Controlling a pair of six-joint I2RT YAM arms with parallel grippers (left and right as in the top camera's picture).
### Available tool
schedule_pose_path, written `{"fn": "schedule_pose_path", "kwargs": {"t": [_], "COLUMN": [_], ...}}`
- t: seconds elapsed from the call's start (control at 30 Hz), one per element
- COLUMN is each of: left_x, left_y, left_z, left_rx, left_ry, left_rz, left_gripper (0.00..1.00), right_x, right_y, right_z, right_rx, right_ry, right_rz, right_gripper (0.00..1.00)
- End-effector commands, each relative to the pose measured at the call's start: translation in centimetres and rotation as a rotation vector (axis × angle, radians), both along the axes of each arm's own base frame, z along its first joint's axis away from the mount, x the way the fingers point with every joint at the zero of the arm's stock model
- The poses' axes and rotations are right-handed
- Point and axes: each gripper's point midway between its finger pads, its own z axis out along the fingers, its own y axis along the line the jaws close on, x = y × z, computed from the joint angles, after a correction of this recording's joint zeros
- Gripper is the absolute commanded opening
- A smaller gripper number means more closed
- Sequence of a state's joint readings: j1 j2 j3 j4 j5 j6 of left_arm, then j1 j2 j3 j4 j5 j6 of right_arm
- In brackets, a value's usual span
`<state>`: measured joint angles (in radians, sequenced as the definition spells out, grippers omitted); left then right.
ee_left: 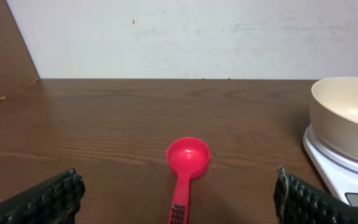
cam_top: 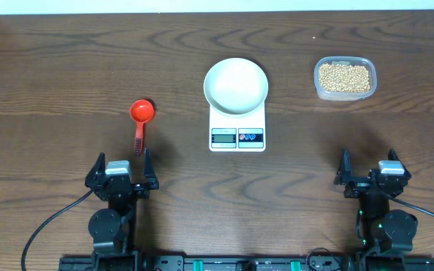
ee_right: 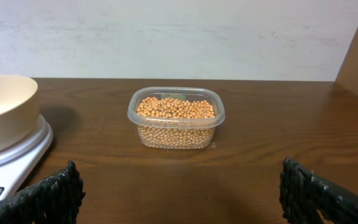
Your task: Scoop item into bowl and weigh 50g on scale
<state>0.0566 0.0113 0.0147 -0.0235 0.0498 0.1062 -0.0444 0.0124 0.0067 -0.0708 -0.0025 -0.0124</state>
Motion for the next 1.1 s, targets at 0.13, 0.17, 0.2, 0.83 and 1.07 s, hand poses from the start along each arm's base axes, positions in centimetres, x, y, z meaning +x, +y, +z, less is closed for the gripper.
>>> {"fn": "schedule_pose_path", "kwargs": {"t": [0.13,0.17,0.2,0.83,1.07], "left_x": [-0.1,-0.1,-0.2,2.0,4.9], "left_y": [0.2,0.2,0.2,-0.3,-1.2], "left_z": [-1.3,-1.1,-0.9,8.1,11.1], "left_rx": [0.008,0.009,0.009,0.001,-0.022], "left_ry": [0.049,0.046,0.04,0.089,0.236], "left_rz": [0.012,0.012,0.013,-0.026,-0.084], "left_gripper": [1.0,1.0,1.0,1.0,1.0], "right_x": [0.0,0.0,0.0,0.0,0.0], "right_y": [0.0,0.0,0.0,0.0,0.0], "right_z": [0.0,0.0,0.0,0.0,0.0], "right_rx": [-0.012,-0.012,-0.012,-0.012,-0.012], "right_ry": [0.0,0.0,0.001,0.001,0.001], "right_rz": [-0.004,-0.004,-0.004,-0.004,-0.004], "right_gripper": [0.99,0.99,0.99,0.99,0.99]}}
